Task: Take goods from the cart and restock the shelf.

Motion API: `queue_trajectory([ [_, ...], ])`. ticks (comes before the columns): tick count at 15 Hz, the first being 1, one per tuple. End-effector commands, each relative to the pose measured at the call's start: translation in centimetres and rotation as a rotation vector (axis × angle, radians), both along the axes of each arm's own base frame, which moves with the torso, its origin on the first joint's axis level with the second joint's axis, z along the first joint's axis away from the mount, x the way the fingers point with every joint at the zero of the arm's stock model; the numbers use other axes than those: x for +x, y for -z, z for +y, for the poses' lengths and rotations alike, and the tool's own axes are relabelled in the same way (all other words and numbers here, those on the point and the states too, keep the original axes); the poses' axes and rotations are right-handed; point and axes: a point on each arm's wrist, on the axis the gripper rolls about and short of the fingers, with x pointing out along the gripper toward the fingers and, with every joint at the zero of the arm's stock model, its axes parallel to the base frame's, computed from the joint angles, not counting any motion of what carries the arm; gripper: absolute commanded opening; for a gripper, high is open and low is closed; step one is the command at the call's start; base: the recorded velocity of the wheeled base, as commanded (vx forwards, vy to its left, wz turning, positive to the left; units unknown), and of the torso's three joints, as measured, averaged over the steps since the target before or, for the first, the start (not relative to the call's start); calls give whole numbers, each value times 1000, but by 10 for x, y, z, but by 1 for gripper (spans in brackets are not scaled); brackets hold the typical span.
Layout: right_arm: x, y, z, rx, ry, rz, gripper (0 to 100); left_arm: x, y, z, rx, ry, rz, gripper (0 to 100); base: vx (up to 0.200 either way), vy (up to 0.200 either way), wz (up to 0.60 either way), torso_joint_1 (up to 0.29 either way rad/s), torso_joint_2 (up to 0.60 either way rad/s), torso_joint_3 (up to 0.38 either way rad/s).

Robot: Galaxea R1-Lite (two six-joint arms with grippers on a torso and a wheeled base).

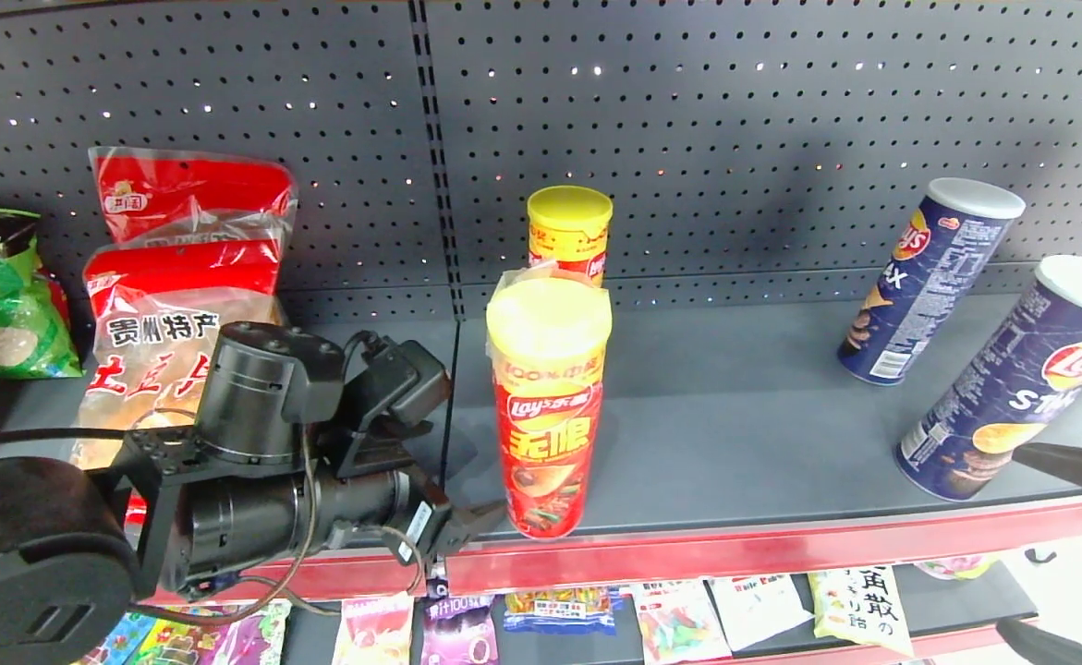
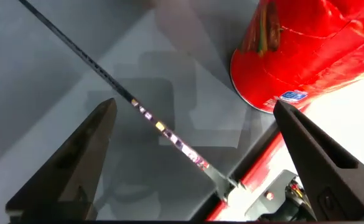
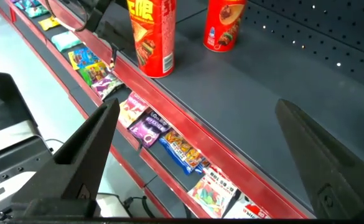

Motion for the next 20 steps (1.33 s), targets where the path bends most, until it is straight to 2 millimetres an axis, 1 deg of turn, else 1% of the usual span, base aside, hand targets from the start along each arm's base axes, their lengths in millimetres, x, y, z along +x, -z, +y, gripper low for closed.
queue_trajectory([
  [1,1,0,1,0,-1,3,100,2,1,-2,1,0,2,100,0,0,0,0,0,0],
  [14,1,0,1,3,0,6,100,10,2,-5,3,-11,1,100,0,0,0,0,0,0],
  [18,1,0,1,2,0,8,100,8,2,-4,2,-16,2,100,0,0,0,0,0,0],
  [19,1,1,0,0,0,10,100,6,1,-2,1,-19,1,100,0,0,0,0,0,0],
  [20,0,4,0,-2,0,14,100,0,-1,3,-2,-22,-4,100,0,0,0,0,0,0],
])
